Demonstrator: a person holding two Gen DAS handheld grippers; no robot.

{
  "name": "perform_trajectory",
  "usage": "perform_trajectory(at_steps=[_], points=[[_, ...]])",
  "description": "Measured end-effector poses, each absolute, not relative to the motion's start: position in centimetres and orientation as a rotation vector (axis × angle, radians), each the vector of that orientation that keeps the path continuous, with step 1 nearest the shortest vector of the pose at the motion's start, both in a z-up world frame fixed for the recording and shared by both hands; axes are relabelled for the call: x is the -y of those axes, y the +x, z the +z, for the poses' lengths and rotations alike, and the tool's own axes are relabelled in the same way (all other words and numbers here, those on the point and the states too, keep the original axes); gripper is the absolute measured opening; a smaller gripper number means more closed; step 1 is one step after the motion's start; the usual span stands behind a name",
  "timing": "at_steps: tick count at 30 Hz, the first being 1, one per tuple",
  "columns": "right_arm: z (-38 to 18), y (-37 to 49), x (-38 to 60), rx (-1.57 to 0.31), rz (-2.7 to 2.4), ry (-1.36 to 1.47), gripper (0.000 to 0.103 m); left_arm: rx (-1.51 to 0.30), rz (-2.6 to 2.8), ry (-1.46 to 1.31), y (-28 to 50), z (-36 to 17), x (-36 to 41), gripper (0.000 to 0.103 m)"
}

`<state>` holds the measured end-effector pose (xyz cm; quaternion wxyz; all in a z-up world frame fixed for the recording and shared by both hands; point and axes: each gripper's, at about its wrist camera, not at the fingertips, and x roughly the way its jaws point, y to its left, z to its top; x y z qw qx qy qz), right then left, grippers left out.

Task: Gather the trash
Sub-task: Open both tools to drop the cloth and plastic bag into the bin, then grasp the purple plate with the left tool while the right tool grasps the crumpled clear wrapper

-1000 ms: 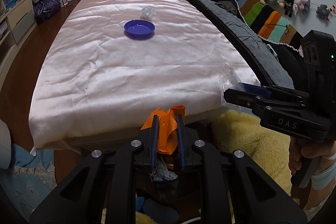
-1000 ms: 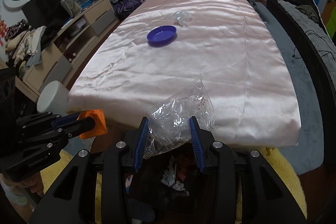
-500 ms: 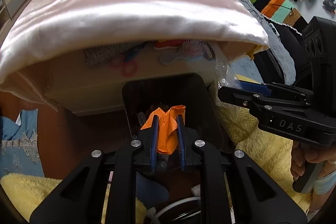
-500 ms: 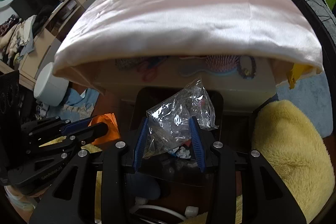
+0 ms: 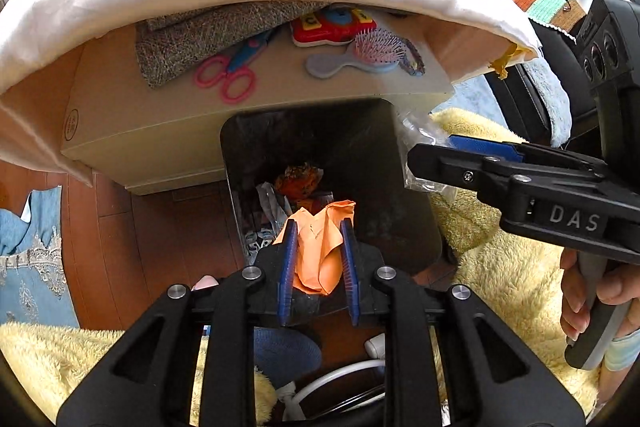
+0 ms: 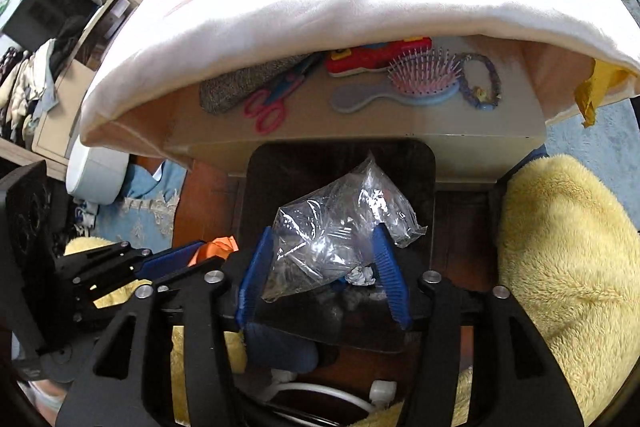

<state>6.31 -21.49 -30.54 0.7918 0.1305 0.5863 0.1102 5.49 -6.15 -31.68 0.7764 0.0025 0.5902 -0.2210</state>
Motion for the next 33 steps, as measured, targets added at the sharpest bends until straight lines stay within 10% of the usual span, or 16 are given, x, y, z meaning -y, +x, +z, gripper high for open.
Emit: perform_trajectory(at_steps=[14, 33], points=[[-28.2, 6.2, 23.7, -1.188, 0.155, 0.31, 0.087, -1.256, -0.412, -0.001, 5.8, -30.8, 4.5, 0.084], [-21.7, 9.2, 25.7, -1.031, 0.141, 0.306, 0.096, -1.049, -0.332, 0.015, 9.7, -21.7, 0.7, 0.095]])
